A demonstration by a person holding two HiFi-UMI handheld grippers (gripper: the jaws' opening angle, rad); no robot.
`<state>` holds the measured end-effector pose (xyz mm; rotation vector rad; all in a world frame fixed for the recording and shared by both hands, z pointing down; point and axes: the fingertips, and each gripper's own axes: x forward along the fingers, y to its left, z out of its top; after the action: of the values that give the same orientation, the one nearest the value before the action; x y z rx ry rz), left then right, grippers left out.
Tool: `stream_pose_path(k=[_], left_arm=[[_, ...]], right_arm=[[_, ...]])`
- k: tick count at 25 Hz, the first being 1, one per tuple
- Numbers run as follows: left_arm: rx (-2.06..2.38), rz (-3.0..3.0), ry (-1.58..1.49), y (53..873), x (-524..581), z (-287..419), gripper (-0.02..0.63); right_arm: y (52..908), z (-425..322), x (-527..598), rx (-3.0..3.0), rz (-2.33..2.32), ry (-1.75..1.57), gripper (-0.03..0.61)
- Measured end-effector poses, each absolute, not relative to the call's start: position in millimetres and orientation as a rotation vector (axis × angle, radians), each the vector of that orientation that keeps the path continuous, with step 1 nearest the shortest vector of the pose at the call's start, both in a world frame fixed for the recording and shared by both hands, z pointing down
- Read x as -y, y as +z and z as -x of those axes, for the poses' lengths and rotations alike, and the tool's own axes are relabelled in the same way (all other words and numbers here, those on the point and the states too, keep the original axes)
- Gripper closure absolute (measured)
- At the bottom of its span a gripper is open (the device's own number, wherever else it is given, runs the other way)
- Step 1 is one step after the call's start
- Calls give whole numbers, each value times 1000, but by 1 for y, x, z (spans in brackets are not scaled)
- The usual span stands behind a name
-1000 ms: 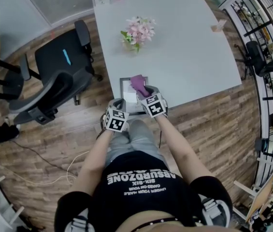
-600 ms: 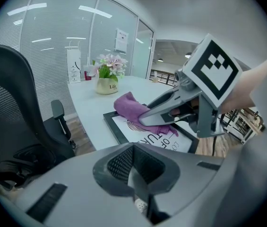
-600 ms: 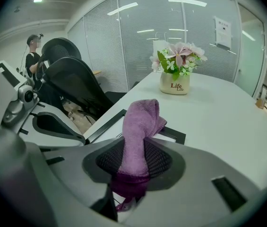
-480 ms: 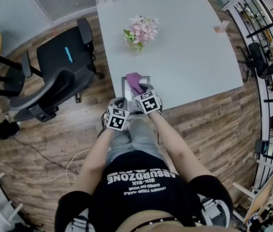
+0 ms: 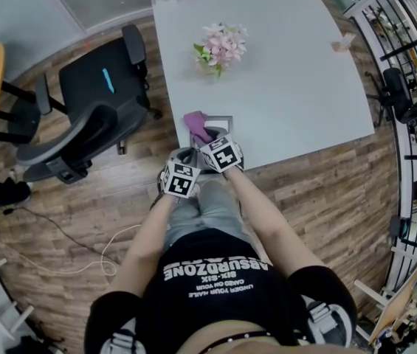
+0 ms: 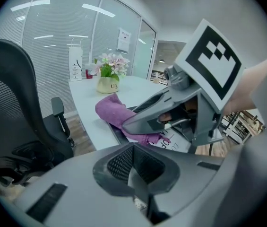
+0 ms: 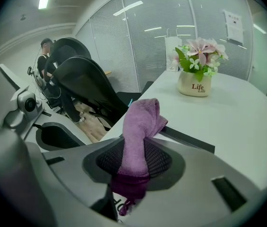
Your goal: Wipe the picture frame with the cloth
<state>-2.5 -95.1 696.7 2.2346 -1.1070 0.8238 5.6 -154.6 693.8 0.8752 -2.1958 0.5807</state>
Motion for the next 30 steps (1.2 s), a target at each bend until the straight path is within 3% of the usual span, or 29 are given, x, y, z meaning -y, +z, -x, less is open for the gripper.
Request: stream_pose_path(k=[9,16,30], left_arm=[[1093,-2233,823,696,95,3,598],[1033,-2084,628,699,98,10,598],[998,-2118,676,698,98,11,598]], right_arm=[[695,-6,149,2197,-816,552,442],[694,-8,128,2168,-733,551,442],[696,-9,87,2142,-735,646,443]])
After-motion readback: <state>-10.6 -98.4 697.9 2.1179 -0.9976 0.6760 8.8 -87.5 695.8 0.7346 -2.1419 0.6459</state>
